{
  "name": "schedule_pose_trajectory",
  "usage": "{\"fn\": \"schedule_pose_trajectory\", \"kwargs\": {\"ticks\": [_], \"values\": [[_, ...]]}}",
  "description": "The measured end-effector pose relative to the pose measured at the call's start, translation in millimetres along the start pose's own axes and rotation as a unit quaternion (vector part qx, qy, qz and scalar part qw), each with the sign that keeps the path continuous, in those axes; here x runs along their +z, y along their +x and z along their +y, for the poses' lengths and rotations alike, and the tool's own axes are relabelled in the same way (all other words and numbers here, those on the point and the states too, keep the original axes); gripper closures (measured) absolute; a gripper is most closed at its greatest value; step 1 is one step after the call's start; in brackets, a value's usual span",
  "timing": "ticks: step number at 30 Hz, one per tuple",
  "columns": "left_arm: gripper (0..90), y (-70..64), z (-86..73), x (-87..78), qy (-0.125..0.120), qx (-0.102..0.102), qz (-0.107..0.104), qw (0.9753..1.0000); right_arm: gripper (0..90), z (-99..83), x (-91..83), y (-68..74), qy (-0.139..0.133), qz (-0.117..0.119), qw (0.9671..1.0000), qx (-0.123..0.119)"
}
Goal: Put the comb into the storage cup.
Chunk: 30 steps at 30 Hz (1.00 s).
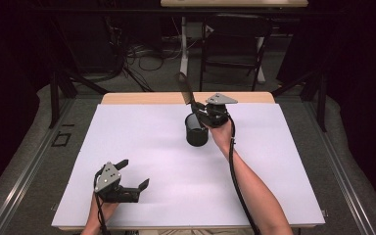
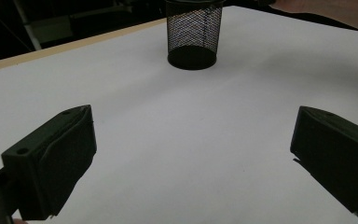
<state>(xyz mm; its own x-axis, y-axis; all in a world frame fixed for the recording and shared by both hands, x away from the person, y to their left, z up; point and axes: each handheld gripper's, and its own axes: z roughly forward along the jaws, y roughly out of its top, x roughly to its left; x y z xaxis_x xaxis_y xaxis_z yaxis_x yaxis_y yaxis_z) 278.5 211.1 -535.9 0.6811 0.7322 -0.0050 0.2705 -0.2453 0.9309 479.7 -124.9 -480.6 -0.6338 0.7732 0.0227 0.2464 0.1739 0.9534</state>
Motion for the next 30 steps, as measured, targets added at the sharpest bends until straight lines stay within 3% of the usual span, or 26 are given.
{"fn": "schedule_pose_trajectory", "kwargs": {"ticks": [30], "values": [[0.3, -0.1, 0.0, -0.5, -0.002, 0.000, 0.000, 1.0000, 72.7, -8.8, 3.0, 3.3, 0.014, 0.004, 0.9999, -0.006]]}}
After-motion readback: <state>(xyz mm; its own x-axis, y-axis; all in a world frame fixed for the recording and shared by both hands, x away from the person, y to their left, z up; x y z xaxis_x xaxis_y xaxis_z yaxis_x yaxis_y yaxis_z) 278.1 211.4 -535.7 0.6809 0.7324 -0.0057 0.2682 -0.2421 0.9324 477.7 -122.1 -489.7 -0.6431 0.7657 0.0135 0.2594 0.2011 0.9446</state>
